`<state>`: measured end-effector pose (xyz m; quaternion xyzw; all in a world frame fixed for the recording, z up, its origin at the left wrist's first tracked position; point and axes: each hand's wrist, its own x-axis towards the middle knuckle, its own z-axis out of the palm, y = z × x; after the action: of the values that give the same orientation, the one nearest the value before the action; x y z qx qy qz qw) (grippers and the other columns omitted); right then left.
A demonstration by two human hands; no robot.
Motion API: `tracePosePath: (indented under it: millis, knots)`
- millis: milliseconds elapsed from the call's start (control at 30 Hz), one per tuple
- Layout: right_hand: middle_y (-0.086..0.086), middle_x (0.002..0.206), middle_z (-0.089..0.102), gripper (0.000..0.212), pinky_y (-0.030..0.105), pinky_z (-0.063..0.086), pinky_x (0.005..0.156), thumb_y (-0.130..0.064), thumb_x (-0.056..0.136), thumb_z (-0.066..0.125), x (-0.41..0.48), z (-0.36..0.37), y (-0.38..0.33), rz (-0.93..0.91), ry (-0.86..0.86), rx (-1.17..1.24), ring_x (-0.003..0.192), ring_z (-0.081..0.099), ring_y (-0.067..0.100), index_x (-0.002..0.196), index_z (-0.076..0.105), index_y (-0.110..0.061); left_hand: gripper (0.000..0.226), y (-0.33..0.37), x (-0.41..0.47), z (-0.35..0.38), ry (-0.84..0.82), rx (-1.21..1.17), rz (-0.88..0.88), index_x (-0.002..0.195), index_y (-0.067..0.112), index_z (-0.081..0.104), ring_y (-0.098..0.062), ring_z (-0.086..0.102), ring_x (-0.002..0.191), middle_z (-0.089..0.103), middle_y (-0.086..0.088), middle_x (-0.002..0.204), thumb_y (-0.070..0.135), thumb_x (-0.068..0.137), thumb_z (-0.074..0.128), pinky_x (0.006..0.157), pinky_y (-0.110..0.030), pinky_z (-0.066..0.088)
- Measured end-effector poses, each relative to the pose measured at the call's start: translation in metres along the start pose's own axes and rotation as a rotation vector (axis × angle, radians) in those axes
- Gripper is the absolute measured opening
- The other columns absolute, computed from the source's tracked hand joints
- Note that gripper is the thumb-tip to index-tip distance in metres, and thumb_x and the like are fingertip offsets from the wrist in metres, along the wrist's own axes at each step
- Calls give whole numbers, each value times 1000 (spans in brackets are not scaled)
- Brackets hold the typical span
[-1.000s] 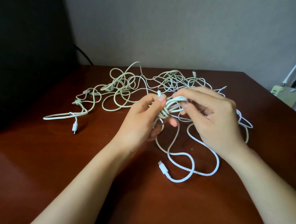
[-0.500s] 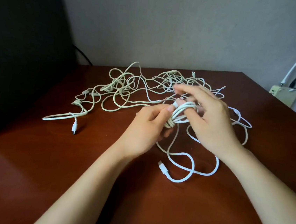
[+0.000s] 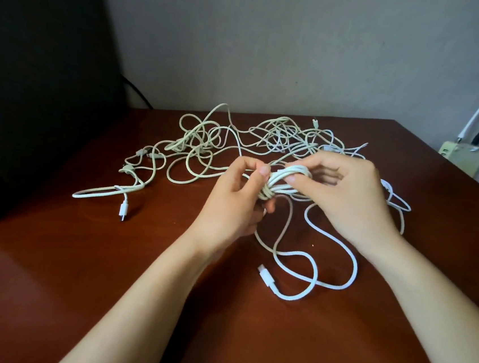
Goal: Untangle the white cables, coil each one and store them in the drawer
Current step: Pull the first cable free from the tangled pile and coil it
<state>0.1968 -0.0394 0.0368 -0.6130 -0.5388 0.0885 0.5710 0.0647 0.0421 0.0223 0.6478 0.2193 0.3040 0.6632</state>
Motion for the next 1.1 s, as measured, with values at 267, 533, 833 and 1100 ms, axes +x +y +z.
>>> tracePosePath:
  millis: [267,533,833,1100]
  knots:
    - [-6,62,70,16,10,48,61,0,66,75,-2,-6,-19,87,-199,272,60,65,0,66,67,-13,19,3,-1,-3,7,-112,15,87,15,43,-8,19,40,50,-3,53,17,104,34,38,-11,14]
    - [0,57,64,12,16,48,53,-20,60,73,-1,-2,-16,128,-116,359,50,56,7,59,63,-14,24,7,-2,-2,14,-58,114,86,9,48,-8,22,36,50,-6,54,24,102,39,40,-16,13]
    - [3,67,68,17,16,47,55,-19,70,74,1,1,-7,275,76,470,61,57,12,54,69,-20,21,-7,1,-4,127,454,473,96,12,57,-4,58,69,61,8,84,18,83,73,63,-18,47]
    - [3,63,67,13,15,47,54,-28,59,75,1,-1,-9,273,13,458,53,55,8,57,68,-17,28,-11,3,-8,220,747,565,107,19,68,-5,62,86,67,11,96,36,85,65,76,-27,50]
